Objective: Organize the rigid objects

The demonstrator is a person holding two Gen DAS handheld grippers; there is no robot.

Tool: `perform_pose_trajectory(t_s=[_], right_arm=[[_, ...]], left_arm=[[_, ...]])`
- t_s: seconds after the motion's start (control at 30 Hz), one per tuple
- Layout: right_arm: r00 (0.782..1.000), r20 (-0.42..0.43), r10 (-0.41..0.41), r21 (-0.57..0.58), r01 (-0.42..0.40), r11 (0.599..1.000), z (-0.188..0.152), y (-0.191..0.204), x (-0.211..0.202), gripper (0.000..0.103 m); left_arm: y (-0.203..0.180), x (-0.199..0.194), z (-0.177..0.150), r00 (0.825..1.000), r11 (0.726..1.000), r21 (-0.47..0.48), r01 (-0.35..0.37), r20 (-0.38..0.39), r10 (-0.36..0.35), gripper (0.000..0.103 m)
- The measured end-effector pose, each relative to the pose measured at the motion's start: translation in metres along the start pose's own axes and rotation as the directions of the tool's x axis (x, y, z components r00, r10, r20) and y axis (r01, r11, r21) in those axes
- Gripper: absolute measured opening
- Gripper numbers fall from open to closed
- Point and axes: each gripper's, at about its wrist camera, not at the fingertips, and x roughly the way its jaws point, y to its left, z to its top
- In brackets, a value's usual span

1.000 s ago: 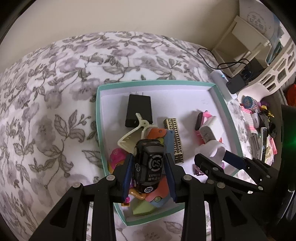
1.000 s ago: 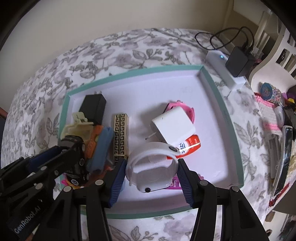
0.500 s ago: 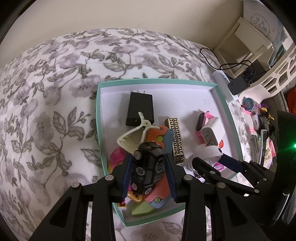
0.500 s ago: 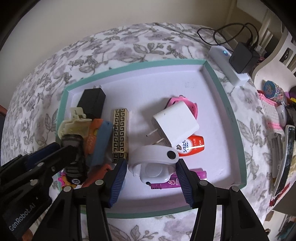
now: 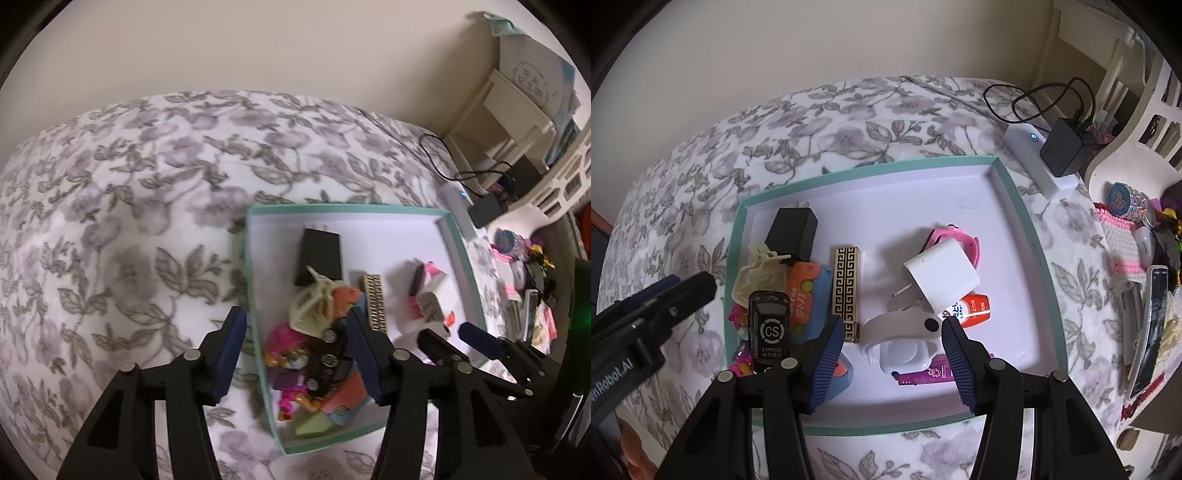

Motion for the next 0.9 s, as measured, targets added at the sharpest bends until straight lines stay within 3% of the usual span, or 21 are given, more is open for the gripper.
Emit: perform_pose_trajectory(t_s=[0.07,0.1,0.17,0.37,0.57,0.67,0.9], right_arm=[[1.0,0.006,0.003,0.004,-0.003,1.0,0.0,-0.001,0.0,0.059],[1.0,0.008,0.005,0.007,-0.005,1.0,0.0,-0.001,0.0,0.061],[1.0,0.007,0.003,0.012,-0.003,1.0,0.0,-0.001,0.002,0.065],[1.0,0.007,0.009,0.029,-0.009,1.0,0.0,-0.003,0.006,0.074],[1.0,0.026,0.009,0.032,-0.01,0.999,0.0,-0.003,0.006,0.09],[0.999,0.033,0.011,0.034,-0.012,0.999,0.0,-0.003,0.006,0.103],[0.998,0.065,0.001,0.013,-0.002,1.0,-0.002,0.002,0.0,0.103]], left_arm=[[0.004,-0.001,0.001,1.0,1.0,-0.005,-0.024,0.005,0.024,0.06],[0.007,-0.001,0.001,0.999,0.999,-0.01,-0.037,0.009,0.037,0.07],[0.011,-0.002,0.002,0.999,0.998,-0.026,-0.05,0.017,0.05,0.079],[0.026,-0.002,0.002,0.996,0.995,-0.068,-0.078,0.031,0.08,0.08],[0.043,-0.003,0.001,0.993,0.989,-0.107,-0.1,0.045,0.105,0.081],[0.048,-0.006,-0.001,0.992,0.987,-0.121,-0.106,0.057,0.113,0.091],[0.057,-0.014,-0.009,0.984,0.982,-0.133,-0.131,0.106,0.146,0.096]])
